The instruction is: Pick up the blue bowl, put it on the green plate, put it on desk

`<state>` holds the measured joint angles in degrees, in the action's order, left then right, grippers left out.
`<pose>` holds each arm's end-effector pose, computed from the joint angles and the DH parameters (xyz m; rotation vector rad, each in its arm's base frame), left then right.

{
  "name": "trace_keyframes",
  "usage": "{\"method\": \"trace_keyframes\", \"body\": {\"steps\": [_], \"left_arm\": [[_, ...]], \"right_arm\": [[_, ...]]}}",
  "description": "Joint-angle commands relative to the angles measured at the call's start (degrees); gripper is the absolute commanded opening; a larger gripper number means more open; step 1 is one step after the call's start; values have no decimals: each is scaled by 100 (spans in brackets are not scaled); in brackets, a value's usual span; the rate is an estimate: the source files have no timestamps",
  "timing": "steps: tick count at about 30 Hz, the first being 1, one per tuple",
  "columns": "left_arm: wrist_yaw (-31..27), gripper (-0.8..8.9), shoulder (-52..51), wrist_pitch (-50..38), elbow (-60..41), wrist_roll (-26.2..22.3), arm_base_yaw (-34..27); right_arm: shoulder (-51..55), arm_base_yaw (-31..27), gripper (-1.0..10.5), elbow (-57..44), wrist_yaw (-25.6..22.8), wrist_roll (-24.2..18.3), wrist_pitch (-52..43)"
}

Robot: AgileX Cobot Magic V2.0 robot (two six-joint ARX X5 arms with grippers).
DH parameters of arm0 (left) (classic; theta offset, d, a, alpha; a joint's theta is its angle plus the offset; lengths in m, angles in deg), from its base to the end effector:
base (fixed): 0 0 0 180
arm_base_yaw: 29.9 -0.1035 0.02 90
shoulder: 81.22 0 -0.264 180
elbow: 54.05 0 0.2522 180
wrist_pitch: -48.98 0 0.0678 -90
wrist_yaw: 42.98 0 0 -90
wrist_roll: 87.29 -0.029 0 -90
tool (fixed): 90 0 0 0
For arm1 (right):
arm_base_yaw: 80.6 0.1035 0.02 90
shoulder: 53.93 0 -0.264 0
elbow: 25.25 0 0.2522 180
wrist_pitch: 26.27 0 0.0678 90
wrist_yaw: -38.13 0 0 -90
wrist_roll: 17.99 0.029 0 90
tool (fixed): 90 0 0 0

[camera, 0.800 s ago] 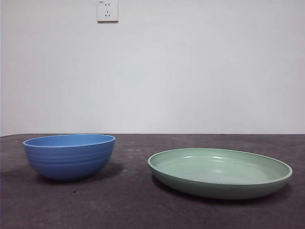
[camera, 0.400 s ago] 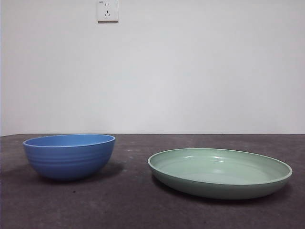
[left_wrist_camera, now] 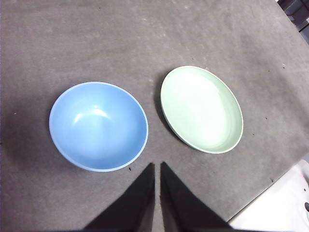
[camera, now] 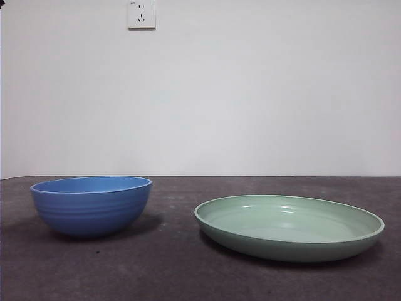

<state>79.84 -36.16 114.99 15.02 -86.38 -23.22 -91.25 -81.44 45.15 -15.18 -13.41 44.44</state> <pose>0.1297 -0.0310 0.3313 -0.1836 0.7332 -0.6521 0.0937 0.0160 0.3456 0.2894 0.6565 0.5780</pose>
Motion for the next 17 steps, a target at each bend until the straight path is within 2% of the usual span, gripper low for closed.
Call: {"method": "trace_keyframes", "body": {"steps": [1, 3, 5, 6, 8, 10, 17], "left_arm": [[28, 57, 24, -66, 144, -92, 20], [28, 165, 24, -70, 144, -90, 20], [28, 320, 24, -68, 144, -87, 20], [28, 427, 24, -68, 144, -90, 20], [28, 540, 24, -72, 144, -90, 20], [28, 581, 24, -85, 144, -87, 20], [24, 593, 24, -122, 144, -146, 20]], "right_arm": [[-39, 22, 23, 90, 26, -79, -2], [-39, 35, 116, 90, 24, -76, 9], [-39, 35, 294, 90, 22, -72, 15], [-39, 35, 393, 90, 22, -70, 13], [-39, 35, 533, 90, 22, -66, 11], [-39, 35, 597, 90, 22, -66, 11], [-37, 35, 600, 90, 87, -63, 7]]}}
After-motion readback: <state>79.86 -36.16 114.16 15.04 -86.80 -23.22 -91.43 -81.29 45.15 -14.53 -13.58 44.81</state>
